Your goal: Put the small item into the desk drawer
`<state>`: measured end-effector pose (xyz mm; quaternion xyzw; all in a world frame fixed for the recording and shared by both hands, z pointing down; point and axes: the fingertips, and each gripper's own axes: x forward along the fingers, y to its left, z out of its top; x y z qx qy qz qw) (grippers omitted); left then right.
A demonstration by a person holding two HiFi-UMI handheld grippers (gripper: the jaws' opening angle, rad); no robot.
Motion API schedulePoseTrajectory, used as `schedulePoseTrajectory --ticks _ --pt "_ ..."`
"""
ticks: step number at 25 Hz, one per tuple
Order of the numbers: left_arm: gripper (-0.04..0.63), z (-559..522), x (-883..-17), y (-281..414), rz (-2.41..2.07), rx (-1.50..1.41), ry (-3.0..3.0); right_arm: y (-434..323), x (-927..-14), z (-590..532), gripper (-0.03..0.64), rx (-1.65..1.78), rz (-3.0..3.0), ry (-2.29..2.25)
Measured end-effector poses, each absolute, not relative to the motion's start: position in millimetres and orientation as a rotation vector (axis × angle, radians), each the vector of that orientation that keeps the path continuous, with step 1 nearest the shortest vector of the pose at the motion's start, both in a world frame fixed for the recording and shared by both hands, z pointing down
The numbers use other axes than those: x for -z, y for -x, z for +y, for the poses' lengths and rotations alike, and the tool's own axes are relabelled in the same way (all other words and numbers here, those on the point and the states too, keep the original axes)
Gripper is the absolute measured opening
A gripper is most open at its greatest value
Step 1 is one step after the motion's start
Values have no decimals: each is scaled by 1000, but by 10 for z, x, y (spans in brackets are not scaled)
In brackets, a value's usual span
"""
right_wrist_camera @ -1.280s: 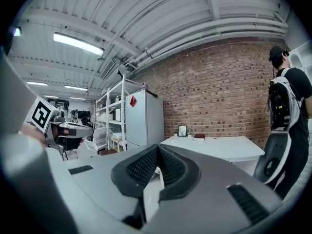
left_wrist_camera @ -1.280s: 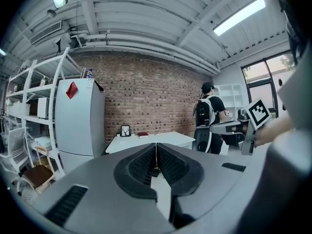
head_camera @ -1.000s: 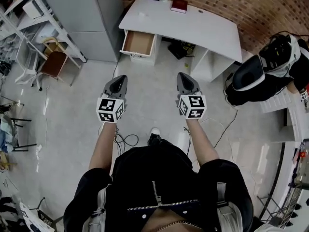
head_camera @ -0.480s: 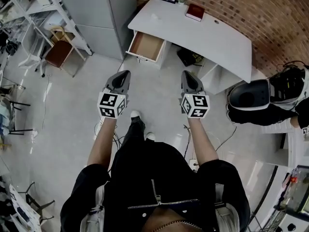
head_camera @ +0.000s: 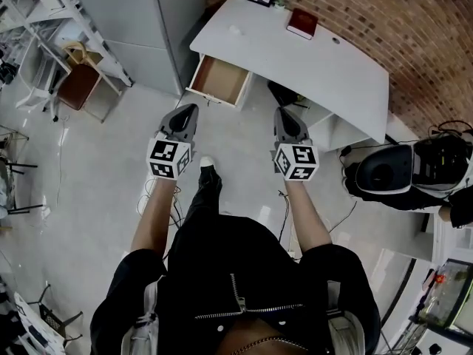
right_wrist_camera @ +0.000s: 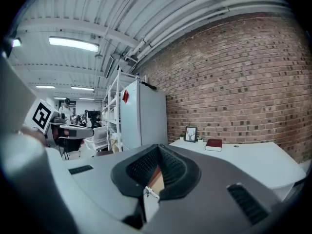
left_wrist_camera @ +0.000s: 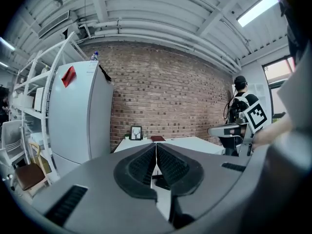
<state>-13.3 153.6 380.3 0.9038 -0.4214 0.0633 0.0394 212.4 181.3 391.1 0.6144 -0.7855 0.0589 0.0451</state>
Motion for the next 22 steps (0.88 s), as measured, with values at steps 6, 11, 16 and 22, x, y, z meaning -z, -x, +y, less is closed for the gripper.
schedulePoseTrajectory --ticks 6,11,16,22 --pt "21 548 -3786 169 -1267 -190 -2773 -1976 -3912 848 5 -185 -2391 -1853" --pt "21 -214 -3765 234 -1235 -198 -2793 -1803 -3846 28 5 -177 -2395 -1855" --pt "21 -734 -3699 249 -1199 -205 -2821 -1649 -3739 -473 6 -159 -2416 -1877" --pt "21 -1111 -3700 175 -1162 -191 -2824 -1673 -3699 -788 6 -151 -2417 -1892"
